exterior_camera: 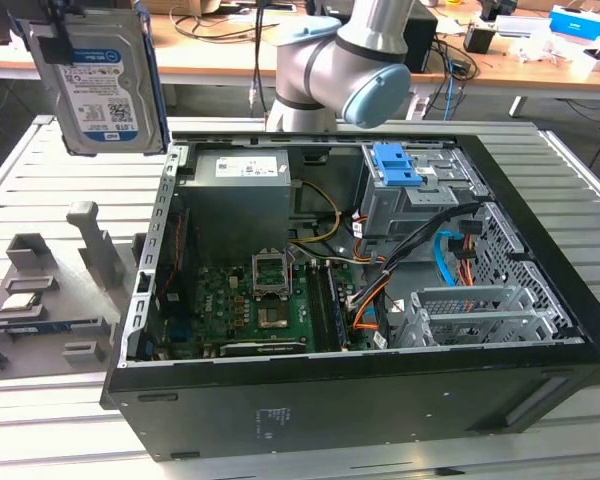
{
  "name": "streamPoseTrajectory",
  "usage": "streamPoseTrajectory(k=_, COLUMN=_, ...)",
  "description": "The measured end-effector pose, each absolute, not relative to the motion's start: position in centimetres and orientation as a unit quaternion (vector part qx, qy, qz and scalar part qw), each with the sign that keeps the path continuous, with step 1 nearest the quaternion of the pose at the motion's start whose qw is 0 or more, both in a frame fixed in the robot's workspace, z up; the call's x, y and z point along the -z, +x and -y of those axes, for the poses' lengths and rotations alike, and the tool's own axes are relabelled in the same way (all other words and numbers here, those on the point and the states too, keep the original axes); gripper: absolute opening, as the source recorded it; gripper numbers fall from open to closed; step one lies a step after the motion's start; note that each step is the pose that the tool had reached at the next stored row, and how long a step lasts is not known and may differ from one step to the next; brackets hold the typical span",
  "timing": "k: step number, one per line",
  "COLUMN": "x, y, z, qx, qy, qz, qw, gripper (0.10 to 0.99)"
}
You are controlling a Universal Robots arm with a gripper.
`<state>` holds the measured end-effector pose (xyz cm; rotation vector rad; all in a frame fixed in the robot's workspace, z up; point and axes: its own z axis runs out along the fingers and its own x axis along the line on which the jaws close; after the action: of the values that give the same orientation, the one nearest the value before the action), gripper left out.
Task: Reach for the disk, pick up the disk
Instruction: 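Pick up the disk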
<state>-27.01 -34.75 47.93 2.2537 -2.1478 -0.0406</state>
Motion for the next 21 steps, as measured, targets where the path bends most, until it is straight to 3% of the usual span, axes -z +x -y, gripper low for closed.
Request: streamPoseTrajectory(k=21, x=-47.9, y=-16.9, z=34.7, qx=0.013, qy=0.724, qz=0.69, qw=0.014, gripper=0.369)
